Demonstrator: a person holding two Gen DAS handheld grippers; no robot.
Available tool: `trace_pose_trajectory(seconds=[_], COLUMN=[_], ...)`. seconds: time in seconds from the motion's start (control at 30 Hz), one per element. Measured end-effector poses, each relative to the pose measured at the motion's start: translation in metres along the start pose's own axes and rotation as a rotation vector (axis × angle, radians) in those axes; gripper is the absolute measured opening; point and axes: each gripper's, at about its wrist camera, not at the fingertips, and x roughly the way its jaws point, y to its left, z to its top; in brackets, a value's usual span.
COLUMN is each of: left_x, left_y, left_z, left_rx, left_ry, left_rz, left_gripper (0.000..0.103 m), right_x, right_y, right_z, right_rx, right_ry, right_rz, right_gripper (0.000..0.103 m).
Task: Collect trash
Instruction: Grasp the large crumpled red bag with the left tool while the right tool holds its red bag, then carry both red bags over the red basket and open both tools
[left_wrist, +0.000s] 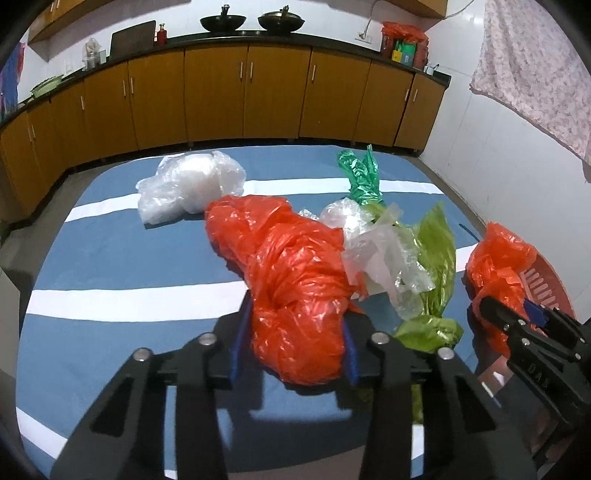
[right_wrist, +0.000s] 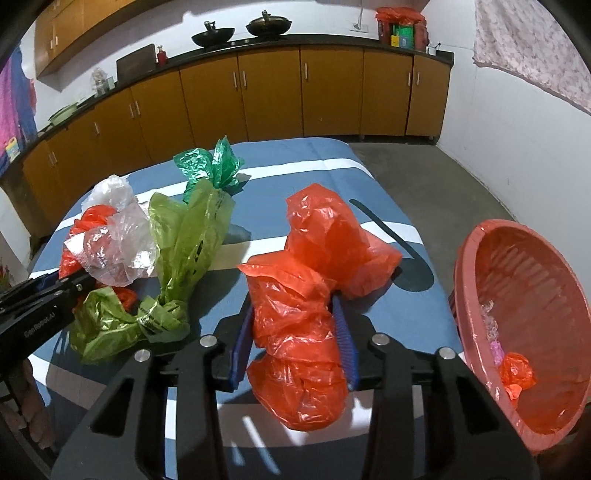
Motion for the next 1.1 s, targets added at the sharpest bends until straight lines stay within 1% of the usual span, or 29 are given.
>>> trace_pose_trajectory(seconds=[0.13, 0.27, 0.57, 0.7, 0.83, 1.1], left_x=[-0.012, -0.029, -0.074, -0.091, -0.108, -0.132], left_y=[0.006, 0.017, 0.038, 0.034, 0.026, -0.006], left_z=[-0.006, -0.014, -0.03, -0.03, -0.028, -0.022], left_rx=[-0.001, -0.016, -0.044, -0.031, -0.024, 0.023], left_ry=[-0.016, -0.037, -0.075, -0.1, -0.123, -0.163], left_rz=[0.015, 0.031, 0.059, 0.057, 0.038, -0.013], left_gripper=[0.035, 0.034, 0.034, 0.034, 0.034, 0.034], right_x=[-0.007, -0.015, -0.044, -0.06, -0.077, -0.103], right_y=[0.0, 0.0, -0.005, -0.009, -0.015, -0.032], right_z=[-0.002, -0.005, -0.011, -0.013, -0.014, -0.018], right_rx=[-0.006, -0.017, 0.003, 0.01, 0.016, 0.03], right_ry=[-0.008, -0.02, -0.052, -0.075, -0.101, -0.148], right_rz=[0.001, -0.002, 0.002, -0.005, -0.018, -0.055], right_gripper=[0.04, 0.038, 0.038, 0.038, 0.038, 0.038])
